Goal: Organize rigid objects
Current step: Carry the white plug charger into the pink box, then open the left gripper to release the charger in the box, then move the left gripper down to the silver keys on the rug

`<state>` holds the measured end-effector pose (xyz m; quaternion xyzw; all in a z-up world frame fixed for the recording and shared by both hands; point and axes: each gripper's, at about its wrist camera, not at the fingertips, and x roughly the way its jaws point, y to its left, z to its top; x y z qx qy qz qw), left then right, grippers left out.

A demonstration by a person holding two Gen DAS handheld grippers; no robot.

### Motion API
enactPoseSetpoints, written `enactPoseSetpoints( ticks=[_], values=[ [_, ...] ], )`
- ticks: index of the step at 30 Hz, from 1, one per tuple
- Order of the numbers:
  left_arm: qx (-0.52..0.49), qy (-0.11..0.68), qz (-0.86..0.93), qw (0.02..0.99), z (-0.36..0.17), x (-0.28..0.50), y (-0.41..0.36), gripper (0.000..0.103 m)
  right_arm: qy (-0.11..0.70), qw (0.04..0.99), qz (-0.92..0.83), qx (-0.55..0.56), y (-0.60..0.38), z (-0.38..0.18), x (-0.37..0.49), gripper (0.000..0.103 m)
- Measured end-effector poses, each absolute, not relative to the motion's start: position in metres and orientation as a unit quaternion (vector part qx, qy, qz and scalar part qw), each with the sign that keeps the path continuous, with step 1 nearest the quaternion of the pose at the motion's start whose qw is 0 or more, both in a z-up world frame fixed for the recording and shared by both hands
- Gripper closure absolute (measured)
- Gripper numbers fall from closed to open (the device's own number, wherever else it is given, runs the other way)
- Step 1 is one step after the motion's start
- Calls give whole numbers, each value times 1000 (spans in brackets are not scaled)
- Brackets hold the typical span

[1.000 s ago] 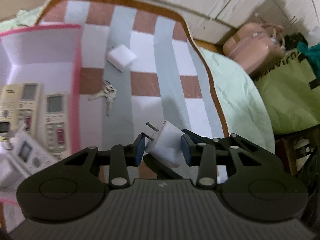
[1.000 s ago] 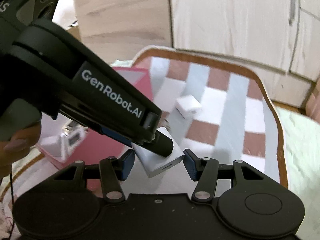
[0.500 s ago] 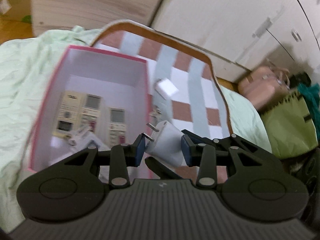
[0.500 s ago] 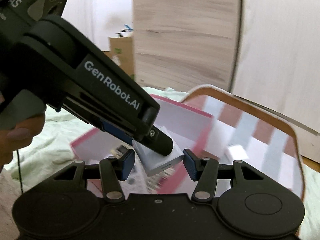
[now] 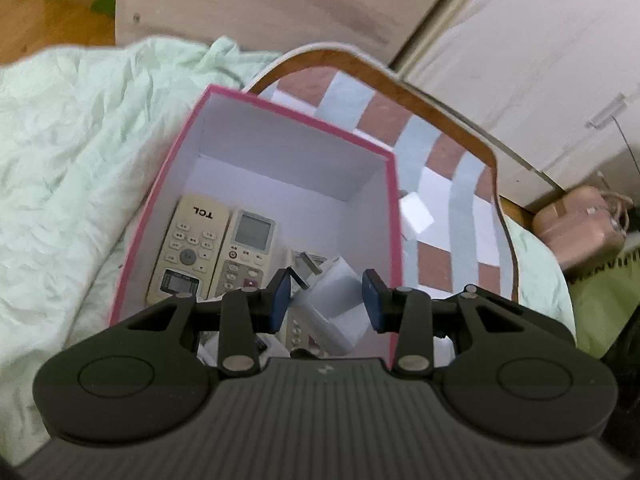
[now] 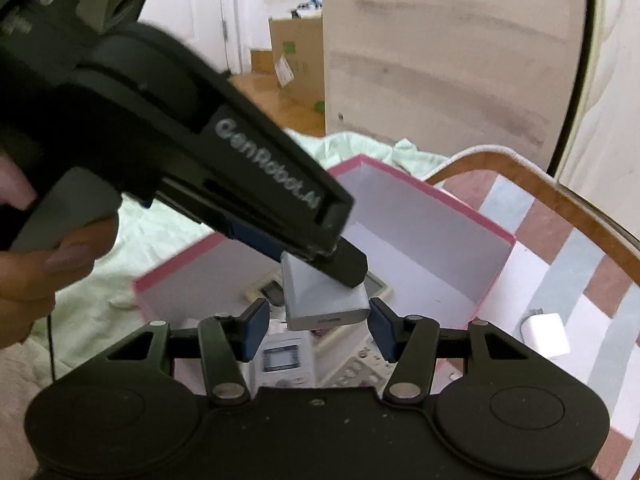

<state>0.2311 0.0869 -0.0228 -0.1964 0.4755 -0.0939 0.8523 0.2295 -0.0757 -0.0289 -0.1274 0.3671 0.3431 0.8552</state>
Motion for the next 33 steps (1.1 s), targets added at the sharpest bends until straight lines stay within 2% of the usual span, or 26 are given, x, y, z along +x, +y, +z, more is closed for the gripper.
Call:
enactPoseSetpoints(
  ticks=[2,3,15,17,18,25,33],
  values=[
    [-203,484,-91,847,-33,246,88,66,374,852,338,-139,-74,-37,237,48],
    [-205,488,-89,844,-38,252,88,69,376,851,339,-141,-72,-39,241,54],
    [-193,520,-55,830,-90,288,81,70,425,820,321,-212,-37,-85,264,55],
    [-207,528,-52,822,-93,290,84,70,407,832,300,-228,-33,-88,266,48],
    [-212,529,-54,820,-92,289,84,70,402,839,288,-228,-35,-87,267,45],
    [-199,525,-89,823,-66,273,73,66,360,871,294,-160,-82,-58,239,45],
    [-124,492,-133,851,-7,248,37,65,302,907,263,-133,-138,-12,173,44]
  ],
)
